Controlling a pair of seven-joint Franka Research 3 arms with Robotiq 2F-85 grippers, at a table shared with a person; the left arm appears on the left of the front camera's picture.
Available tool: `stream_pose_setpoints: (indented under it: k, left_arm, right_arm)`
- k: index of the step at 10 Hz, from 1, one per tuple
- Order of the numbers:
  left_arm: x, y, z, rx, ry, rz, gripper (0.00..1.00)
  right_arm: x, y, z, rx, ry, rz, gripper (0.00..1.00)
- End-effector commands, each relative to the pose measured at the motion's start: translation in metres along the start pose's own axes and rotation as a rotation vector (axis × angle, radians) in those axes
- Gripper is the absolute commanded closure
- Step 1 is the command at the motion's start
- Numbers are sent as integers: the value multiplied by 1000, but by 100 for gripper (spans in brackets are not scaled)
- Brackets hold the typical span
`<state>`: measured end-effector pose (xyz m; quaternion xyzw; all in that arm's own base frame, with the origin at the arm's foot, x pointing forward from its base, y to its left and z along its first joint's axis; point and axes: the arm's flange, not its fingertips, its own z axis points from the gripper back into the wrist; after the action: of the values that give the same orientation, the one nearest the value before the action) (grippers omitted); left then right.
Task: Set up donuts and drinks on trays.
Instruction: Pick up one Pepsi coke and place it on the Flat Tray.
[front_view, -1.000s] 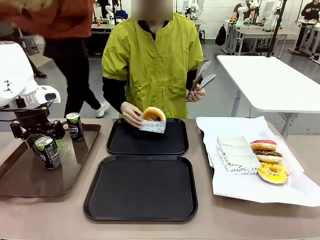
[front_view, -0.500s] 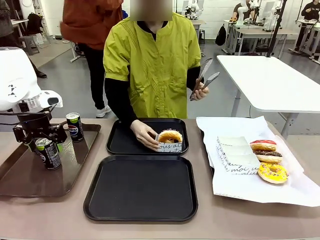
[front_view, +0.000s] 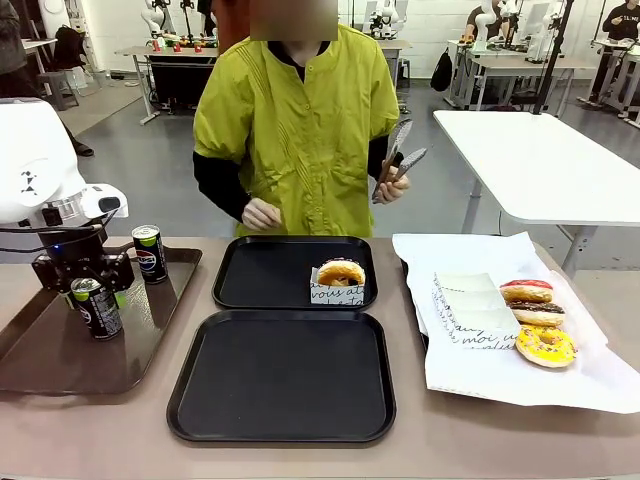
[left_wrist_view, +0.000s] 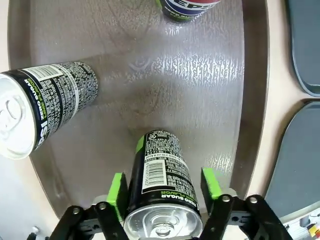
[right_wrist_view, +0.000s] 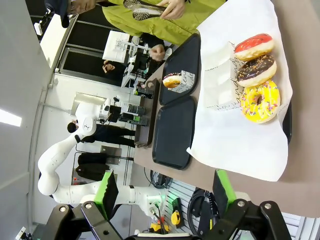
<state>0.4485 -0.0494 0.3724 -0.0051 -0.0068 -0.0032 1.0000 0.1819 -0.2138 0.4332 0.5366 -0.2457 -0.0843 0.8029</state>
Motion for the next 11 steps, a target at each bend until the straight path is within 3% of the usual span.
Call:
stream_pose_setpoints:
  k: [1, 6, 11]
  left_arm:
    - [2, -2, 3, -17, 6, 0, 40]
    - [-14, -14, 30, 23, 31, -65, 85]
    - [-85, -25, 115, 16, 16, -96, 85]
  right_arm:
    - [1, 0, 0, 17, -3, 11, 0]
    - [1, 0, 0, 17, -3, 11, 0]
    - [1, 0, 0, 17, -3, 11, 0]
